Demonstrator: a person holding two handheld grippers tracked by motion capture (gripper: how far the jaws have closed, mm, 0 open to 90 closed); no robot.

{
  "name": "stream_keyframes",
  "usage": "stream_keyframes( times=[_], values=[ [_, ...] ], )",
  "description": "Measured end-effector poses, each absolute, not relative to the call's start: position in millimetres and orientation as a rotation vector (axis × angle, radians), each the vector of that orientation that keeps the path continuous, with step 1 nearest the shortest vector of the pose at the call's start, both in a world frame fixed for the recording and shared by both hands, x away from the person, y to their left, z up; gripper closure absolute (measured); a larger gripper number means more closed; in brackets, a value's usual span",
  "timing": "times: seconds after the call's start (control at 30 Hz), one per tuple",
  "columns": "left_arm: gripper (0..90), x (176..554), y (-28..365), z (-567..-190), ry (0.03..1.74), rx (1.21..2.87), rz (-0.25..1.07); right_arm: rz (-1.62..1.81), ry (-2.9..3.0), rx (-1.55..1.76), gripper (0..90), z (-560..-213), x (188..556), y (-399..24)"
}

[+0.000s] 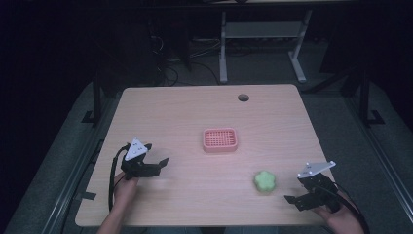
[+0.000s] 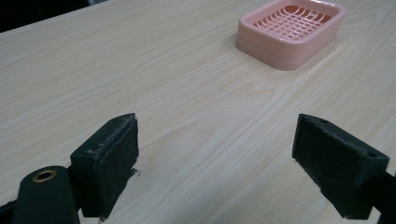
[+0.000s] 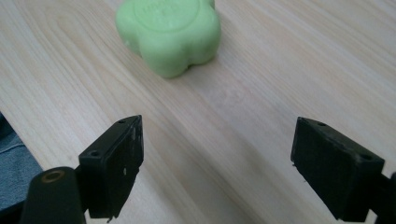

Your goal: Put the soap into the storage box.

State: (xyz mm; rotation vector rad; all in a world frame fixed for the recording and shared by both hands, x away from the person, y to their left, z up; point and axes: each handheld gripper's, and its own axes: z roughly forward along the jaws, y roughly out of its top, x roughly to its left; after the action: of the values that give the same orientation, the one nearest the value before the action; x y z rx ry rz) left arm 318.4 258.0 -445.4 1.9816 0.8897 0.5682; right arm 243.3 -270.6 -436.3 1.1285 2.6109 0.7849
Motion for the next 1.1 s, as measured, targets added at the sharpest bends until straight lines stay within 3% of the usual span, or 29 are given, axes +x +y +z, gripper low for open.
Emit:
stream_keyframes(
  times=[1.1],
  values=[
    [14.3,320.0,261.5,-446.5,0.9,1.968,0.567,0.687,2.739,1.0,14.6,-418.5,273.3,-220.8]
  ],
)
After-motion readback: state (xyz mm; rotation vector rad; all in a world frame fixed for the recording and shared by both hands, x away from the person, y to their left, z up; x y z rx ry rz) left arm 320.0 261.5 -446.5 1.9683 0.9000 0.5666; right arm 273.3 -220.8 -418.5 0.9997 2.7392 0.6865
